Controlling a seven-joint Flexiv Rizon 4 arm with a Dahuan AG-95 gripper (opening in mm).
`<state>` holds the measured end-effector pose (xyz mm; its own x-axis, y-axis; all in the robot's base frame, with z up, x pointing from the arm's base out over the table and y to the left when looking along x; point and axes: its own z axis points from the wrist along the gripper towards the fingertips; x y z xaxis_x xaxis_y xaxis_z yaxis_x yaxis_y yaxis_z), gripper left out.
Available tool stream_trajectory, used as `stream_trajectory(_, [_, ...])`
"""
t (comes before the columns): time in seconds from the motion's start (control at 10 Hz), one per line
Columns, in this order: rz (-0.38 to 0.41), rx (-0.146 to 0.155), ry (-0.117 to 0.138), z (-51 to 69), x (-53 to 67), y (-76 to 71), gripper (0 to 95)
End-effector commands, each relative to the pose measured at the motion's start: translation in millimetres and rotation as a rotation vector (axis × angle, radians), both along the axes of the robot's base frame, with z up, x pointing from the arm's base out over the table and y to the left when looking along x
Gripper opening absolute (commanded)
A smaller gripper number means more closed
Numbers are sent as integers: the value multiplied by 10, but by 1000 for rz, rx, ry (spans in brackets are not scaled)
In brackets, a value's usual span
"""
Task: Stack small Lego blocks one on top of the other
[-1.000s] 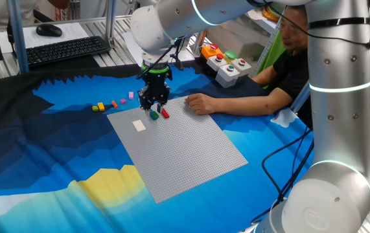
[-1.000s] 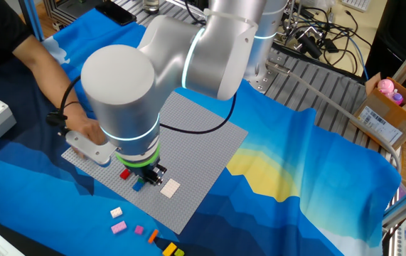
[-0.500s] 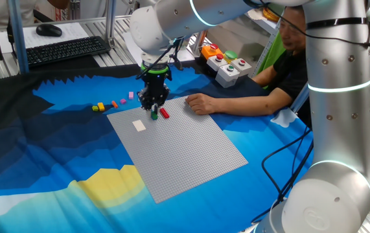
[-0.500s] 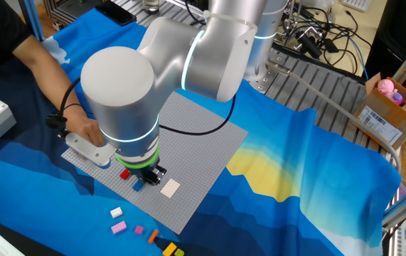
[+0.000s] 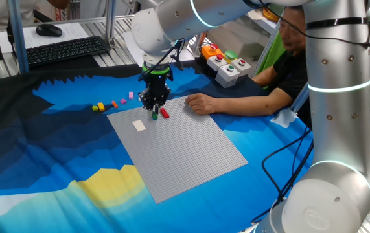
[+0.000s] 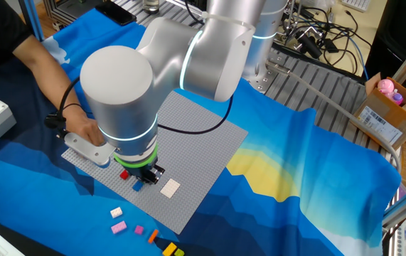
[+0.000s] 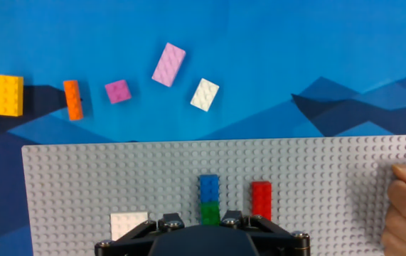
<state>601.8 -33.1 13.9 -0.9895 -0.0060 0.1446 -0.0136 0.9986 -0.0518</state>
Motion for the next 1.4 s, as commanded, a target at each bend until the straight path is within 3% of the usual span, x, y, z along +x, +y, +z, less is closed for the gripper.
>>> stream_trajectory(0.1, [2, -1, 0, 1, 0, -2, 190])
stream_trajectory(0.3, [1, 1, -1, 1, 0, -2, 190])
stream_trajectory(0.4, [1, 1, -2, 1, 0, -2, 0])
stream_trajectory(1.4, [1, 0, -13, -10, 20, -2, 0])
